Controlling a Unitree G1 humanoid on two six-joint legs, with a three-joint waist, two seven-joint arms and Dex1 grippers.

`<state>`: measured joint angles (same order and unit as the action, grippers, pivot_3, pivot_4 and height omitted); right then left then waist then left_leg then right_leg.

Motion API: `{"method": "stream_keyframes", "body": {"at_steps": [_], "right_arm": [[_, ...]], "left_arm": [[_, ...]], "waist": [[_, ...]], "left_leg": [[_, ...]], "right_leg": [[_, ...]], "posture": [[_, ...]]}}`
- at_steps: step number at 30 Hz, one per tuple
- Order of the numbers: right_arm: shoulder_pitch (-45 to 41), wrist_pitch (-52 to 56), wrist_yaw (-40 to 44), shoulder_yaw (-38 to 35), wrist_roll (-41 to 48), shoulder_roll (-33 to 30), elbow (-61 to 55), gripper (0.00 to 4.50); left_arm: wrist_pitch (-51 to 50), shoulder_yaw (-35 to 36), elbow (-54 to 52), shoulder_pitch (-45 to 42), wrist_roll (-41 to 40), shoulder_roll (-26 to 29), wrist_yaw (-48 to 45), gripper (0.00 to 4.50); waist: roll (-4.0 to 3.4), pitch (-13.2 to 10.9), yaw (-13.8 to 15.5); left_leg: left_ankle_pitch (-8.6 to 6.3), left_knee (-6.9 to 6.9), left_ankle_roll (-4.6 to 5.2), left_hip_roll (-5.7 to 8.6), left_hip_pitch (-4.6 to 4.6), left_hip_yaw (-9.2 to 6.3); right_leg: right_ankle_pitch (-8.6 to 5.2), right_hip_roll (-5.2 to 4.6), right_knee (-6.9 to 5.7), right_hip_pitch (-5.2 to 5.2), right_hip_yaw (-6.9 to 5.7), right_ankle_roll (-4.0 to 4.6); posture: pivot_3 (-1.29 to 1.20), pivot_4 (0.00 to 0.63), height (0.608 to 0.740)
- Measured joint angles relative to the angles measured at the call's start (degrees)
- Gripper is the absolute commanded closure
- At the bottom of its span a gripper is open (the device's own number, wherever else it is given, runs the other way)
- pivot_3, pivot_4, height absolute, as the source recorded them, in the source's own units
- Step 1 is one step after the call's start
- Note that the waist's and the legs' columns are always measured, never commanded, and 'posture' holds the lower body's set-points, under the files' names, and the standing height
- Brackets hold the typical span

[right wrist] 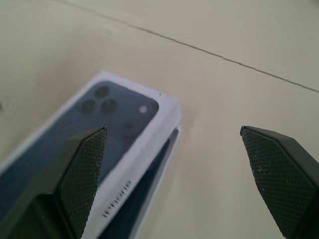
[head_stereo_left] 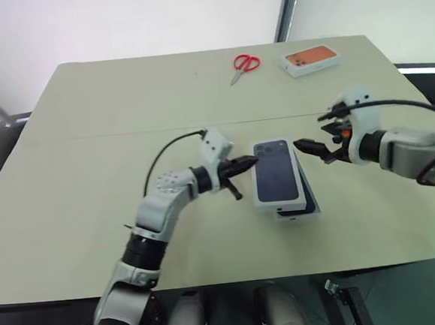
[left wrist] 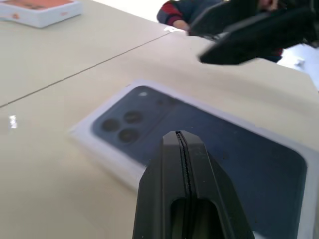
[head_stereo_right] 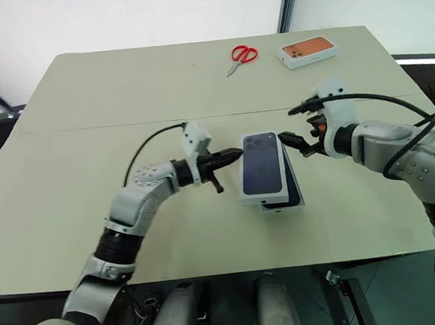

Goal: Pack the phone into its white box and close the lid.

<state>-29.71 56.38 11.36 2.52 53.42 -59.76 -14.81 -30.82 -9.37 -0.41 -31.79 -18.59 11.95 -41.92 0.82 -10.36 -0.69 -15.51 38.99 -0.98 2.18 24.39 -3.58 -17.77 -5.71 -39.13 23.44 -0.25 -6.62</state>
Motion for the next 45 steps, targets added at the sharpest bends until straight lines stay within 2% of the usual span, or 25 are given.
{"method": "stream_keyframes", "body": {"at_steps": [5, 7, 11, 17, 24, 45], "right_arm": [[0.84, -4.04, 9.11, 3.88, -11.39, -2.49, -0.1, 3.48], [1.0, -6.31, 12.16, 5.47, -16.29, -3.51, -0.45, 4.46], [2.64, -10.82, 17.28, 9.35, -25.56, -4.88, -1.8, 4.46], [4.83, -14.32, 22.01, 11.55, -34.35, -4.59, -2.56, 4.46], [5.63, -14.44, 26.13, 11.33, -36.51, -2.71, -4.21, 4.46], [9.67, -14.51, 33.28, 7.25, -41.4, -1.9, -5.36, 4.46]], "left_arm": [[-4.01, 0.79, -3.96, 2.97, -0.45, 7.16, -1.19, 4.5], [-4.66, -0.9, -4.25, 3.37, 0.78, 9.4, -1.71, 4.5], [-4.73, -5.11, -4.17, 3.27, 3.7, 10.14, -1.93, 4.5], [-5.01, -9.62, -1.97, 0.37, 6.36, 7.46, -1.5, 4.5], [-5.04, -12.45, -0.95, -0.9, 6.85, 2.31, -1.71, 4.5], [-6.02, -12.49, -3.58, -0.48, 5.6, 0.74, -4.27, 4.5]], "waist": [[-0.02, -0.01, 0.04], [-0.02, -0.01, 0.21], [-0.02, -0.01, 0.41], [-0.02, -0.01, 0.2], [-0.02, -0.01, 0.13], [-0.02, -0.01, 0.19]], "left_leg": [[0.0, 0.0, -0.01, 0.0, 0.0, -0.01], [0.0, 0.0, -0.02, 0.04, 0.0, -0.01], [0.0, 0.01, -0.02, 0.12, 0.01, 0.01], [0.0, 0.01, -0.03, 0.13, 0.01, 0.01], [0.01, 0.01, -0.03, 0.12, 0.0, 0.0], [0.01, 0.04, -0.03, 0.13, 0.0, 0.0]], "right_leg": [[0.0, -0.01, 0.01, 0.01, 0.0, 0.0], [0.0, -0.05, 0.01, -0.01, 0.0, 0.0], [0.0, -0.15, 0.06, -0.02, 0.0, 0.0], [0.0, -0.16, 0.05, -0.01, 0.0, 0.0], [0.0, -0.16, 0.03, -0.01, -0.01, 0.0], [0.0, -0.17, 0.03, -0.03, 0.0, 0.0]], "posture": [[0.0, 0.15, 0.697], [0.0, 0.15, 0.697], [0.0, 0.15, 0.697], [0.0, 0.15, 0.697], [0.0, 0.15, 0.697], [0.0, 0.15, 0.697]]}}
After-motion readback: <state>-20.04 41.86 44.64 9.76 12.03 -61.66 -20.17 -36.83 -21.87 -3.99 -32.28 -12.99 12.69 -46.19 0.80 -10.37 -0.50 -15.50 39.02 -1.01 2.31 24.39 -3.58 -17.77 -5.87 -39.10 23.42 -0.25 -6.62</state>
